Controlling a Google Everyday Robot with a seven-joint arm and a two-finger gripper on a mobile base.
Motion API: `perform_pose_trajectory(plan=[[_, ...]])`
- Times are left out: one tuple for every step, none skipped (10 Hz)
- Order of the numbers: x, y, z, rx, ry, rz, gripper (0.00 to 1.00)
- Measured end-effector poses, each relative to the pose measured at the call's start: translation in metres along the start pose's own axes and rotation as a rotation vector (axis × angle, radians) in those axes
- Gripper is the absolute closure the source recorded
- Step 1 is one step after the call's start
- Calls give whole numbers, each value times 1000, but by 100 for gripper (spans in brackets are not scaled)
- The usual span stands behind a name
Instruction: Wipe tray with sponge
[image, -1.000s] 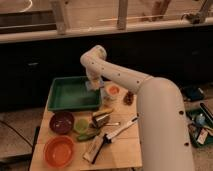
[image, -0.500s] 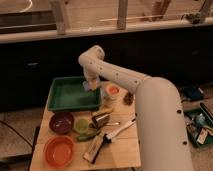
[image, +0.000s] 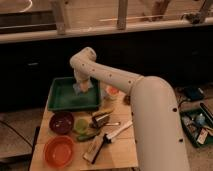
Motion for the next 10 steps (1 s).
perform_pose_trajectory(plan=[[-10, 2, 5, -9, -24, -23, 97], [-17, 4, 10, -19, -43, -36, 97], [-21, 7, 15, -31, -57, -45, 97], [-27, 10, 24, -47, -72, -50, 97], [-31, 14, 34, -64, -85, -53, 97], [-31, 16, 38, -75, -92, -50, 97], [-29, 21, 46, -93, -100, -44, 97], [-30, 24, 52, -108, -106, -43, 97], [-29, 27, 58, -123, -110, -39, 97], [-29, 30, 63, -139, -110, -36, 97]])
